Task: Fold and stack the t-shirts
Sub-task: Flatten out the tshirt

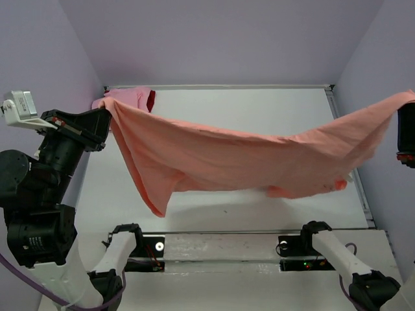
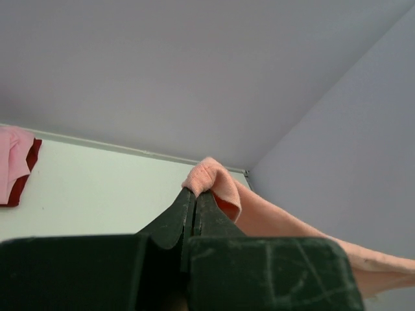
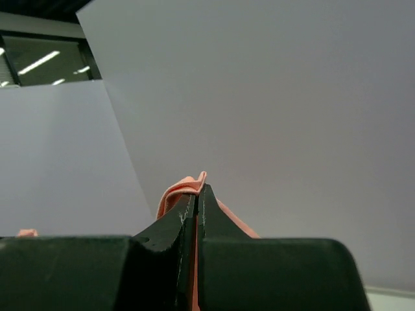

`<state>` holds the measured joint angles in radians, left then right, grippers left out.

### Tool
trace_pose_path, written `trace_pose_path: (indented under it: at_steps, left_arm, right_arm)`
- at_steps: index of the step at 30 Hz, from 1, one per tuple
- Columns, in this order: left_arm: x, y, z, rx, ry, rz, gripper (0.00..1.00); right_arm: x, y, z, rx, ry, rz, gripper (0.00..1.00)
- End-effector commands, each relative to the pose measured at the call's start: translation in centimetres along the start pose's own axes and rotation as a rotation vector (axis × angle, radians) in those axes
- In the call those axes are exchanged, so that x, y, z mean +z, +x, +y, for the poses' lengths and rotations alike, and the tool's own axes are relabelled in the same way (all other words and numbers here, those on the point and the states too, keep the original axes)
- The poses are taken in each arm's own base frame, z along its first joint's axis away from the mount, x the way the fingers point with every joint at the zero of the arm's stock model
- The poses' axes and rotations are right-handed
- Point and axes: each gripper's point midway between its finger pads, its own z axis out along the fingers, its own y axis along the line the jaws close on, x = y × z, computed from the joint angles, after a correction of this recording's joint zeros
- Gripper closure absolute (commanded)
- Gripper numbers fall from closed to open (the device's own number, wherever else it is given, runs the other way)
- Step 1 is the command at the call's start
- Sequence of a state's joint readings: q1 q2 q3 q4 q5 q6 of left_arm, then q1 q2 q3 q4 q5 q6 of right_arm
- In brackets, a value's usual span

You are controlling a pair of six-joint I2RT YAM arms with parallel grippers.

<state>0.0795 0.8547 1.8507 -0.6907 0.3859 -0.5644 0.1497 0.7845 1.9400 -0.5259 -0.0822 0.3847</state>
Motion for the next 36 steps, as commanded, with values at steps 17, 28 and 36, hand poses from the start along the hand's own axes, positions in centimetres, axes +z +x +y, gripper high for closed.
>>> trace_pose_path:
  at_steps: [17, 28, 36]
  left_arm:
    - [-0.8, 2.3, 3.0, -0.025, -0.109, 0.015, 1.00]
    - [-1.4, 10.2, 9.9, -0.117, -0.320, 0.181, 1.00]
    - [-0.1, 15.5, 14.1, -0.153, -0.390, 0.296, 1.00]
  right_arm:
    - [0.0, 6.5, -4.0, 0.009, 0.119, 0.119, 1.00]
    - [-2.9, 16.5, -7.9, 0.087, 0.234, 0.342, 1.00]
    - [-2.9, 24.8, -10.7, 0.138, 0.294, 0.544, 1.00]
